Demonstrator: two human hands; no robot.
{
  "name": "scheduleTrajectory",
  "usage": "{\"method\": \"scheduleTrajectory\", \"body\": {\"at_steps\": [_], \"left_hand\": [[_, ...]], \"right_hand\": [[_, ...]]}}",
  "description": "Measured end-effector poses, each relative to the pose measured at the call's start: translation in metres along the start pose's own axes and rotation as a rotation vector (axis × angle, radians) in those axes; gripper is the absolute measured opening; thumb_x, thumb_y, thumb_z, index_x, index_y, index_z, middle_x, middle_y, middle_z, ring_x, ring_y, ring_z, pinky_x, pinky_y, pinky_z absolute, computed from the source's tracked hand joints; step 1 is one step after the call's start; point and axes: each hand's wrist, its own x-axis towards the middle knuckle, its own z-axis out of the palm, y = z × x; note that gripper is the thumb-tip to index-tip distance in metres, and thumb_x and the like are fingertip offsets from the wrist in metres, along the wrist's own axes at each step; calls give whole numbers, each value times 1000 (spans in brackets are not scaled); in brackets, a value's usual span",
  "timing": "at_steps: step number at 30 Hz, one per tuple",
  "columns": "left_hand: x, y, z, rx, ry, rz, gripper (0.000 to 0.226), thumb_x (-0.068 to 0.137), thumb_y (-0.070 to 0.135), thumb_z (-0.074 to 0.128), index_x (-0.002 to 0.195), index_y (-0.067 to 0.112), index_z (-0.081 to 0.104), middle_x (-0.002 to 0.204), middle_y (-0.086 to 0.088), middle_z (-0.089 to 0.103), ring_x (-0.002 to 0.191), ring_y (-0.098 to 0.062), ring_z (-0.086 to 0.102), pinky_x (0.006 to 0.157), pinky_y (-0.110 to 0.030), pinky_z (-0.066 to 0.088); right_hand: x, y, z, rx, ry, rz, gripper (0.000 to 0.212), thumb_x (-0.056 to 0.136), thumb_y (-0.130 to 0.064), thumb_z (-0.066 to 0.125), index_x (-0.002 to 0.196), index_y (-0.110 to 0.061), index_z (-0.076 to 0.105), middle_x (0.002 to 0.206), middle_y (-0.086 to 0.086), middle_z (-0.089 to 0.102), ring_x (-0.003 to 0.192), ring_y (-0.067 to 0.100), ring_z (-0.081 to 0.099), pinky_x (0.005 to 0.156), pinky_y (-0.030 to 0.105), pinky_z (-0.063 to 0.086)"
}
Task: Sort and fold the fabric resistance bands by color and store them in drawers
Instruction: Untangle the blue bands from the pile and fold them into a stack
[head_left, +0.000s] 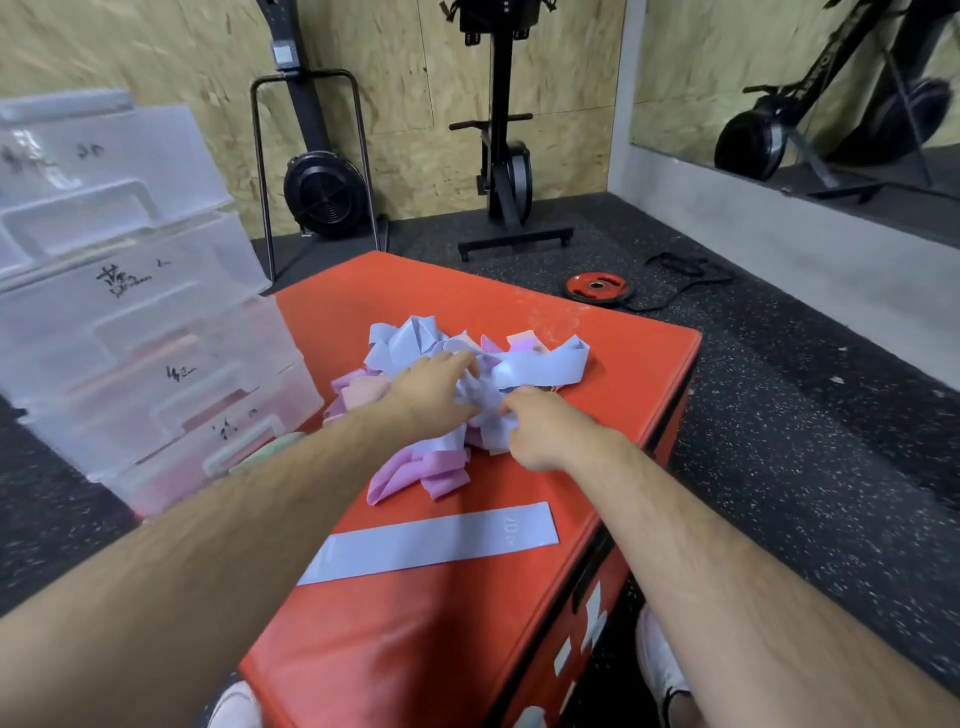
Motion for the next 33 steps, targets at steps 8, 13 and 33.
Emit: {"method": "scheduleTrajectory", "body": {"at_steps": [8,13,33], "left_hand": [[19,8,-21,-189,255,85,6,87,14,63,87,15,69,84,5,69,83,-20,61,74,-33,49],[19,14,-63,-382,410,55,18,90,11,65,79,15,51,68,7,51,61,-9,41,54,-12,33],[-57,42,-187,-379,488,151,17,88,25,70,80,16,58,74,-7,66,71,-27,61,62,-41,54]], "right_hand": [[9,6,-4,170,182,-56,52,85,-1,45,131,-23,58,147,-2,38,123,31,49,96,40,48],[21,-10,-15,481,374,-227,52,87,4,44,133,-17,57,141,-4,46,122,14,51,105,28,40],[-5,-92,-83,1236,594,-439,33,93,-4,67,111,-20,45,97,7,68,90,9,68,82,25,55]]}}
